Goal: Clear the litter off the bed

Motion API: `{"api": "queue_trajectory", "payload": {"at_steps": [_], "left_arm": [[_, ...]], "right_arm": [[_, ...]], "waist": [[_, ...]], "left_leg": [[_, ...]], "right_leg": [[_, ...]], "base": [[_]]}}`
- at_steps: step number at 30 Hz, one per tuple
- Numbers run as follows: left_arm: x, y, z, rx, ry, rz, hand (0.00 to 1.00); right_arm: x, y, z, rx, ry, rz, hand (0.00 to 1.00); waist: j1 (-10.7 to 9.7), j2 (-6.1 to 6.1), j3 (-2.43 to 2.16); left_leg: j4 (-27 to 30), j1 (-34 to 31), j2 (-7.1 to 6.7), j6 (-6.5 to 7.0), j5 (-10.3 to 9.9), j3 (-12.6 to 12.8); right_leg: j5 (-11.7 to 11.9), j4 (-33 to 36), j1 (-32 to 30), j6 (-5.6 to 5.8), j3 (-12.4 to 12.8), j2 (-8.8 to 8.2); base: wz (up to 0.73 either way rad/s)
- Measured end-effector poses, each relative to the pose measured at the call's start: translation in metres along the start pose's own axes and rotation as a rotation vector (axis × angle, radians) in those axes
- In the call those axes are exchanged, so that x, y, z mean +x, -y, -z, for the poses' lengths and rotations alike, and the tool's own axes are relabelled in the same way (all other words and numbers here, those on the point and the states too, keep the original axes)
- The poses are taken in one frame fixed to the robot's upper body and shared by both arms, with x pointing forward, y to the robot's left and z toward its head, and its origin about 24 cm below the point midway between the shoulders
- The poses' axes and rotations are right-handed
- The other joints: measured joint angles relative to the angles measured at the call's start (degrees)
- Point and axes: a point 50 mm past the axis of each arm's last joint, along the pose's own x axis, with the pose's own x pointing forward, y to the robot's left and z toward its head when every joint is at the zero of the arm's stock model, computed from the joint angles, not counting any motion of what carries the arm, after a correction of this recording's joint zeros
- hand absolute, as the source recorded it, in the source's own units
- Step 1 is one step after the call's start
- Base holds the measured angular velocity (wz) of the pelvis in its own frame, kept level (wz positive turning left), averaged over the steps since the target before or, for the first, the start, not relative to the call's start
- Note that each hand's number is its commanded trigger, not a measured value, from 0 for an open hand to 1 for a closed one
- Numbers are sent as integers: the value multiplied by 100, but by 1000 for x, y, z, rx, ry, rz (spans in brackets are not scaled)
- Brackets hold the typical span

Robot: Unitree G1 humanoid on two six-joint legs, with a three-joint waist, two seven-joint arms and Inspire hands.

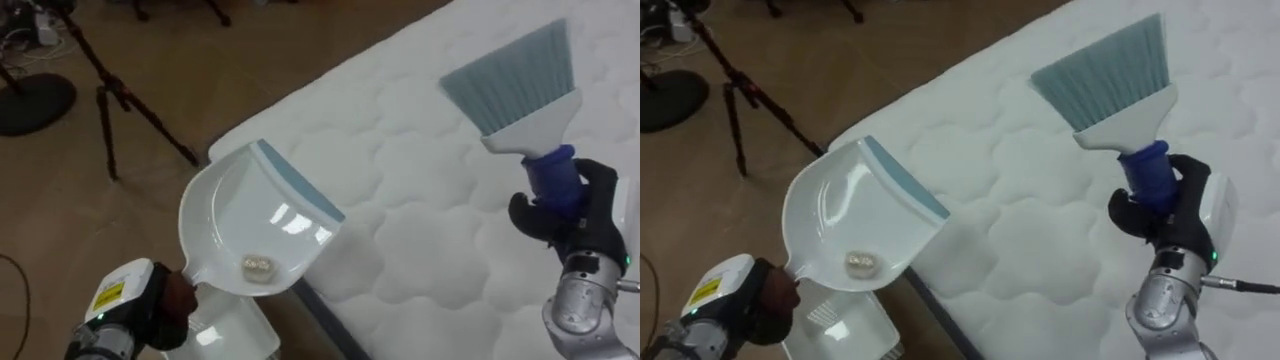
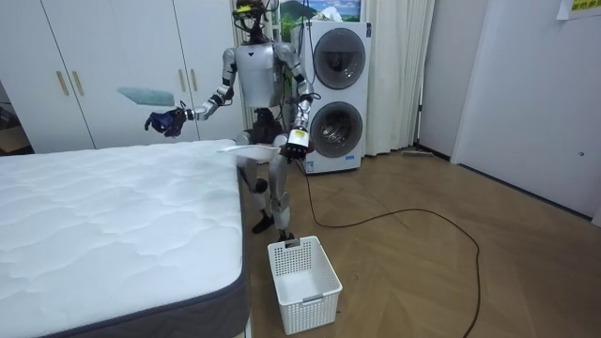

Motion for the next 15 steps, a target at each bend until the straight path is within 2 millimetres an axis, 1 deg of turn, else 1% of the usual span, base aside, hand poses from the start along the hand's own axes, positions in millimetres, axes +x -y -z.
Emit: {"api": "queue_trajectory", "payload": {"at_steps": [1, 2, 3, 4, 5, 6, 7, 8, 9, 10, 11, 12, 15], "left_arm": [[0, 1, -1, -3, 3, 0, 100], [0, 1, -1, -5, 4, 1, 100], [0, 1, -2, -7, 5, 1, 100], [0, 2, -3, -10, 6, 2, 100], [0, 3, -3, -13, 7, 3, 100], [0, 3, -4, -15, 9, 3, 100], [1, 3, -5, -16, 11, 3, 100], [1, 3, -4, -17, 11, 3, 100], [1, 3, -4, -17, 9, 4, 100], [1, 3, -4, -16, 9, 4, 100], [1, 3, -4, -16, 9, 4, 100], [1, 2, -4, -16, 9, 3, 100], [1, 1, -3, -15, 9, 0, 100]], "right_arm": [[0, 0, 0, 1, 1, 6, 0], [-1, 1, 1, 1, 0, 11, 0], [-3, 1, 3, -2, -8, 18, 0], [-6, 2, 6, -5, -19, 25, 0], [-7, 2, 8, -7, -25, 27, 0], [-11, 3, 12, -12, -39, 28, 0], [-14, 4, 17, -19, -53, 28, 0], [-15, 4, 18, -21, -57, 27, 0], [-16, 4, 18, -19, -62, 26, 0], [-16, 4, 18, -17, -63, 27, 0], [-16, 4, 19, -18, -64, 28, 0], [-17, 4, 20, -18, -70, 28, 0], [-21, 3, 24, -15, -89, 21, 0]], "waist": [[5, 0, -9], [9, 1, -10], [-8, -1, -13], [-20, -16, -10], [-45, -27, -9], [-104, -63, 4], [-107, -81, 7], [-84, -83, 9], [-15, -83, 13], [-13, -84, 13], [-31, -83, 13], [-26, -79, 12], [121, -77, 18]], "left_leg": [[36, -82, -4, -6, 30, 1], [63, -135, -10, -9, 48, 5], [104, -207, -28, -6, 90, 9], [96, -267, -29, -1, 149, 51], [84, -289, -28, 9, 183, 92], [70, -345, 53, 79, 261, 470], [93, -392, 229, 166, 296, 990], [96, -416, 267, 190, 285, 1103], [108, -426, 245, 197, 263, 1094], [83, -427, 136, 198, 281, 943], [77, -428, 67, 203, 296, 897], [81, -425, 51, 220, 314, 846], [85, -430, -42, 247, 315, 784]], "right_leg": [[-16, -12, 28, -23, -146, 5], [-31, -15, 33, -35, -208, 6], [-72, -11, 37, -54, -350, 10], [-92, -14, 32, -61, -488, 6], [-116, -15, 35, -53, -564, -2], [-199, -3, 32, -34, -733, -49], [-269, 74, 32, -17, -850, -92], [-300, 125, 21, -11, -877, -94], [-330, 194, -13, -12, -827, -50], [-360, 195, -17, -41, -707, -6], [-382, 205, -10, -48, -700, -4], [-409, 220, -5, -40, -707, -19], [-429, 226, 14, -17, -698, -36]], "base": [[44], [52], [60], [64], [72], [78], [71], [38], [30], [38], [51], [33], [21]]}}
